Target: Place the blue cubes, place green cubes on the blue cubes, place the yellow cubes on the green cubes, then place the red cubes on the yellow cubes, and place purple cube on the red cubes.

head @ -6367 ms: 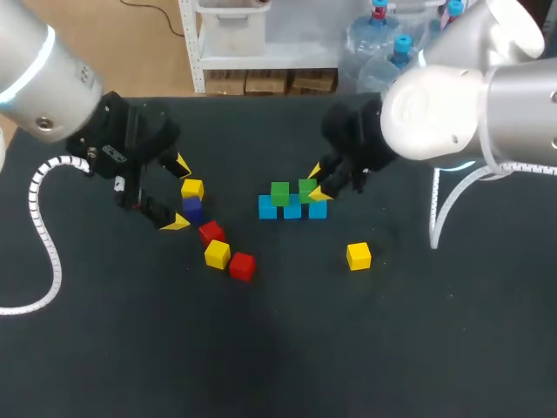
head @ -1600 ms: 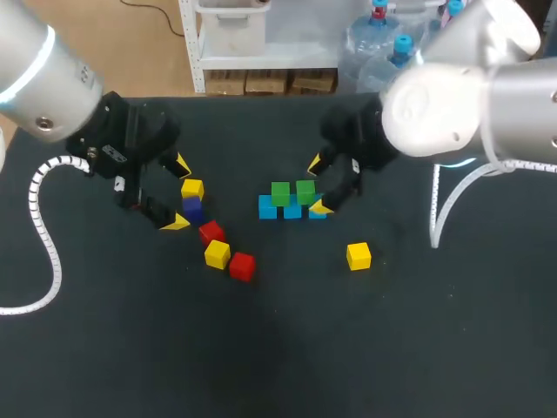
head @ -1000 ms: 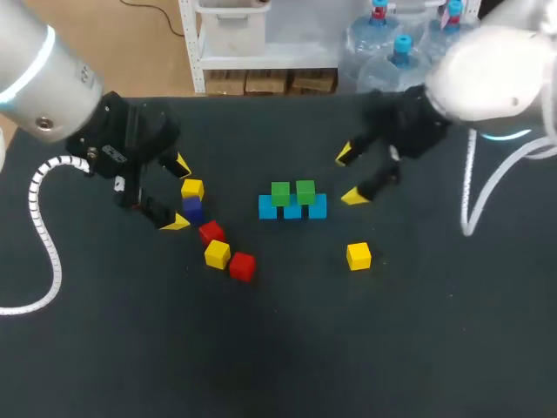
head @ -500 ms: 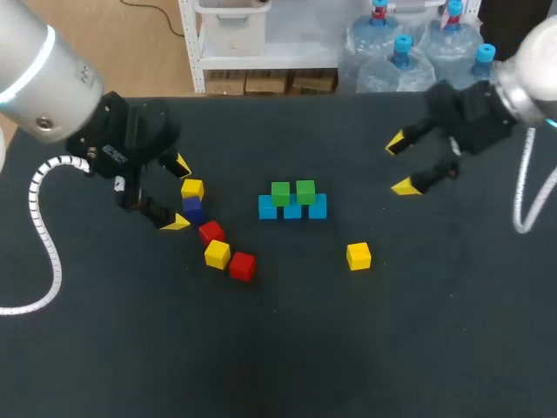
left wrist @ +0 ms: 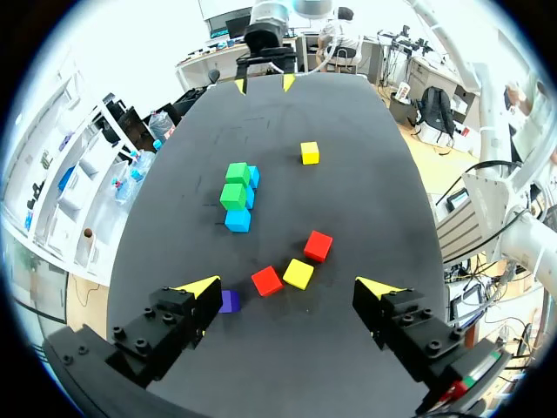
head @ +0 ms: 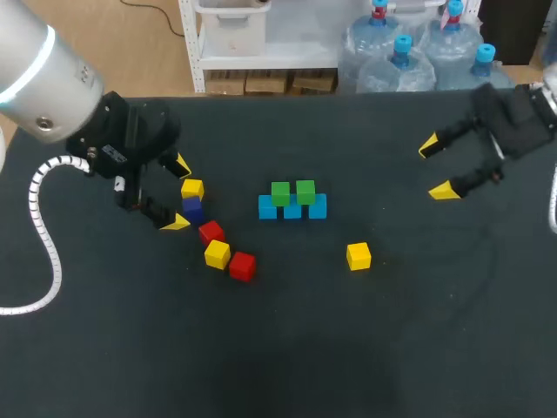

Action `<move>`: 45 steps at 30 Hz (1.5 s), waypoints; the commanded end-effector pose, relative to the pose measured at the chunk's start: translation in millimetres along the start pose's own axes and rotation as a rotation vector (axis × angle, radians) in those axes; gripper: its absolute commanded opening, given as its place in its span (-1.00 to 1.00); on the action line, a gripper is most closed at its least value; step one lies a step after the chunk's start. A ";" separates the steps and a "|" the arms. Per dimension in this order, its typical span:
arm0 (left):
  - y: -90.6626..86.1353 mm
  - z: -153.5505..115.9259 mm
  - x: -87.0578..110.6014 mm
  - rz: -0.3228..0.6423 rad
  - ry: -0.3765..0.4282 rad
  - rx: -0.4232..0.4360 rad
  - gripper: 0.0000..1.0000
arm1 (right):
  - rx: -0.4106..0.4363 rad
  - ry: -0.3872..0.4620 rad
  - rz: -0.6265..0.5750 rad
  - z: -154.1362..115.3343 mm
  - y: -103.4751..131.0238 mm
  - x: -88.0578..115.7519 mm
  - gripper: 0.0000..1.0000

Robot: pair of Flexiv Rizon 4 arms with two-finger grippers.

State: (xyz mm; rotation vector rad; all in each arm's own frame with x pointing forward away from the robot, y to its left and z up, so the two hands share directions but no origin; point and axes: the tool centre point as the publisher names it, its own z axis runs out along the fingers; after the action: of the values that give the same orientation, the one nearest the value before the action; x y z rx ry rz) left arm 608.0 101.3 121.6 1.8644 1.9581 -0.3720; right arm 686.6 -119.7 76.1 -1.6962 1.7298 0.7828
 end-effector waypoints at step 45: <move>77.5 15.6 38.0 0.107 0.076 0.035 1.00 | -0.026 -0.016 0.000 -7.0 -4.4 1.7 1.00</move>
State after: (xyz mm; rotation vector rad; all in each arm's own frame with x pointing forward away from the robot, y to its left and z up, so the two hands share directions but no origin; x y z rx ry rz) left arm 670.7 134.2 103.0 1.9962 1.8962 -0.2752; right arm 690.2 -126.6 80.1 -1.7025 1.7179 0.8198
